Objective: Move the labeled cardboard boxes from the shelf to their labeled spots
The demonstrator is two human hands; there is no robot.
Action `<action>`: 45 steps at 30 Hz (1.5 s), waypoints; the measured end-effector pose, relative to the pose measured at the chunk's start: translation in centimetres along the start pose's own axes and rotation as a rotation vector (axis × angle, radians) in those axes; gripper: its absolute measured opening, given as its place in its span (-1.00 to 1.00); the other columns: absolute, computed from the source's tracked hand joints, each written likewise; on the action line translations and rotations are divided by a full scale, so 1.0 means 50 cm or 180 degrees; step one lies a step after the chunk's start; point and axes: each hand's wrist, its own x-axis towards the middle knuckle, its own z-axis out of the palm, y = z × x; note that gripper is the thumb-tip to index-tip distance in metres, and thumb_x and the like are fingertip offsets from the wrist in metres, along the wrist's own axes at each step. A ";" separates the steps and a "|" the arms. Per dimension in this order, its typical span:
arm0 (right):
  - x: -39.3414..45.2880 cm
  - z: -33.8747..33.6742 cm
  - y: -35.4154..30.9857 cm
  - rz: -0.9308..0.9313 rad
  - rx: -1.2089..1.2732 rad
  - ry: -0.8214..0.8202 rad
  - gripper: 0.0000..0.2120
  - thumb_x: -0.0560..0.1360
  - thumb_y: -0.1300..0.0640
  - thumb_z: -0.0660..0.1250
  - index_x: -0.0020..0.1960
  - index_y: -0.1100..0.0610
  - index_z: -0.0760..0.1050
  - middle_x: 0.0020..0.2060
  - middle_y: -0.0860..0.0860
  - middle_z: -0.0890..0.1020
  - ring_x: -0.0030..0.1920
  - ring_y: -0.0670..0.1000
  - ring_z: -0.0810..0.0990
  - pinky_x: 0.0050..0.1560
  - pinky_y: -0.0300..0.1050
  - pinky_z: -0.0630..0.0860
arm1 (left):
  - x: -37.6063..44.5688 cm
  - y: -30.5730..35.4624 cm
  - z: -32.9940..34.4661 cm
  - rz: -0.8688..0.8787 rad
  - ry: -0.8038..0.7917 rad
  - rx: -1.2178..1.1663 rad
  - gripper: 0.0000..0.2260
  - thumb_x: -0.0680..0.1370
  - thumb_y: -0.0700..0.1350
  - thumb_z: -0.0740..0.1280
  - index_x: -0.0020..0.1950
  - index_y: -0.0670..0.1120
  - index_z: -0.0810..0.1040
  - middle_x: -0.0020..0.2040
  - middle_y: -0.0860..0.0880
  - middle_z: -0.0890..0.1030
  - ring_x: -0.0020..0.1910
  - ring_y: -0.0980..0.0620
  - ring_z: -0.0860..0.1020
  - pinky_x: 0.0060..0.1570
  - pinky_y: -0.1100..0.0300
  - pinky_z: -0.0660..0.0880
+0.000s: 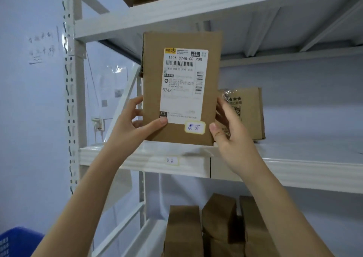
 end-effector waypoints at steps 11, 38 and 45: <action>0.055 0.086 0.059 0.0559 -0.0510 0.0062 -0.45 0.55 0.37 0.14 0.46 0.01 0.15 0.37 -0.06 0.40 0.41 -0.09 0.33 0.42 -0.14 0.26 | 0.082 -0.134 -0.031 -0.0207 -0.0695 0.0068 -0.39 0.43 -0.05 0.43 0.43 0.08 0.26 0.17 -0.05 0.55 -0.07 0.18 0.64 -0.22 0.36 0.61; -0.193 0.025 0.026 0.0850 -0.1616 0.1414 -0.73 0.53 0.25 0.22 -0.15 -0.12 0.50 -0.31 -0.22 0.65 -0.22 -0.18 0.63 -0.13 -0.45 0.54 | -0.127 -0.172 -0.029 0.0572 -0.0037 -0.0829 -0.86 0.41 -0.06 0.15 -0.22 0.13 0.49 -0.36 0.08 0.58 -0.38 0.16 0.54 -0.35 0.32 0.44; -0.338 -0.110 0.125 0.1926 -0.1562 0.1139 -0.74 0.51 0.27 0.28 -0.21 -0.07 0.53 -0.26 -0.03 0.65 -0.23 -0.14 0.65 -0.02 -0.18 0.58 | -0.266 -0.256 0.216 -0.0187 -0.1781 -0.0177 -0.81 0.51 -0.07 0.24 -0.21 0.19 0.55 -0.40 0.16 0.57 -0.41 0.15 0.50 -0.35 0.17 0.43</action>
